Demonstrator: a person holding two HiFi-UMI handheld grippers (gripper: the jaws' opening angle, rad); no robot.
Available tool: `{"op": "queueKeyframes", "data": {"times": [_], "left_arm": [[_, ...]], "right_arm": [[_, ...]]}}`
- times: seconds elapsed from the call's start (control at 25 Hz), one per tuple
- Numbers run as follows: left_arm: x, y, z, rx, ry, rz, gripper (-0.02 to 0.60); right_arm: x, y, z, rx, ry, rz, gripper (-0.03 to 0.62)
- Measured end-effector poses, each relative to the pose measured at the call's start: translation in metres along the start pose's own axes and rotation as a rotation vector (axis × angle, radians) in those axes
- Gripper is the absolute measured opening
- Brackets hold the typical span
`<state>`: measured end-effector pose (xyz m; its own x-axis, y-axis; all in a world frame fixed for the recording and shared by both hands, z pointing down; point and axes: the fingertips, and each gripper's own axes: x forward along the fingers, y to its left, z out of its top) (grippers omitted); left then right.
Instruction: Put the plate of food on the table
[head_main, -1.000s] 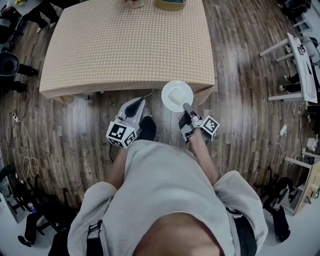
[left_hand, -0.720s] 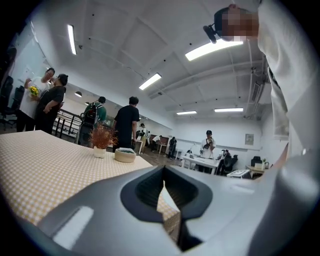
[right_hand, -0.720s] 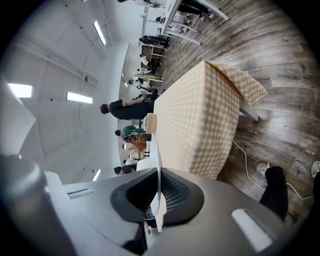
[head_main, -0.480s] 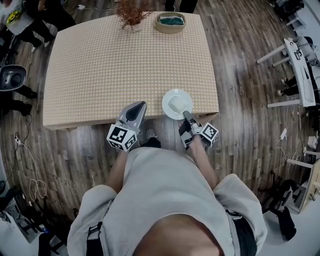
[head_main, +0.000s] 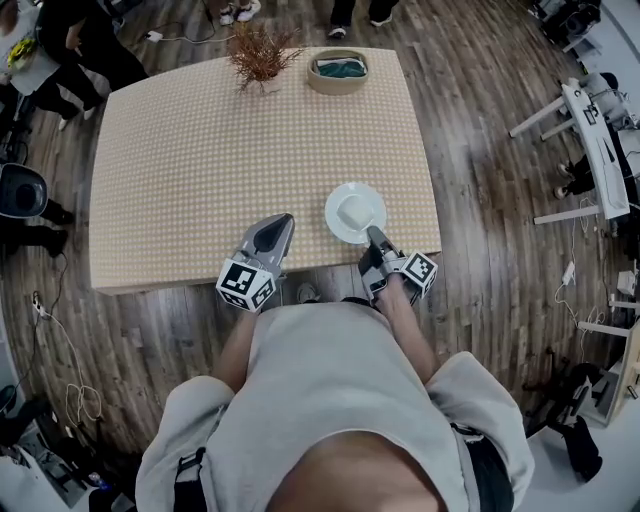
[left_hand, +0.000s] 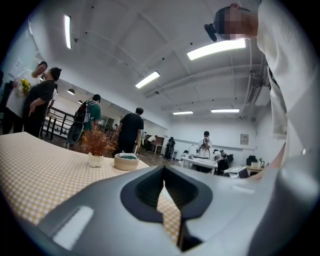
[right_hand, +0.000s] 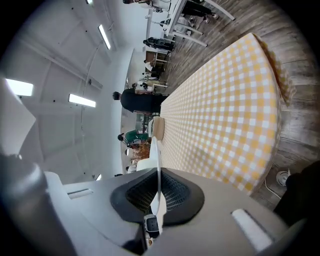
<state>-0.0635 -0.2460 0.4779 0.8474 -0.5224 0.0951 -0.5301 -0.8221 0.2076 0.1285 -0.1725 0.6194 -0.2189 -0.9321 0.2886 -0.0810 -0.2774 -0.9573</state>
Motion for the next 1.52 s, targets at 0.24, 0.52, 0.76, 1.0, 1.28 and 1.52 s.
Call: {"op": "queueKeyframes", "data": {"times": [0.24,0.52,0.76,1.0,1.28,1.52], "left_arm": [[0.014,-0.001,-0.008,-0.017,0.012,0.018,0.011],[0.039,-0.014,-0.010,-0.037,-0.009,0.098,0.011],[0.048,-0.028,-0.017,-0.063,-0.005,0.169,0.009],[0.048,-0.038,-0.027,-0.081,0.025,0.200,0.011],[0.048,-0.045,-0.037,-0.099,0.058,0.201,0.009],[0.047,-0.048,-0.049,-0.113,0.078,0.184,0.011]], "right_arm": [[0.015,0.003,0.015,0.001,0.023,0.032,0.011],[0.021,-0.002,0.051,-0.021,0.093,0.010,0.009],[0.016,-0.009,0.061,-0.019,0.163,-0.021,0.009],[0.006,-0.023,0.060,-0.003,0.201,-0.049,0.009],[-0.008,-0.041,0.056,0.016,0.213,-0.079,0.011],[-0.017,-0.054,0.049,0.014,0.208,-0.083,0.009]]}}
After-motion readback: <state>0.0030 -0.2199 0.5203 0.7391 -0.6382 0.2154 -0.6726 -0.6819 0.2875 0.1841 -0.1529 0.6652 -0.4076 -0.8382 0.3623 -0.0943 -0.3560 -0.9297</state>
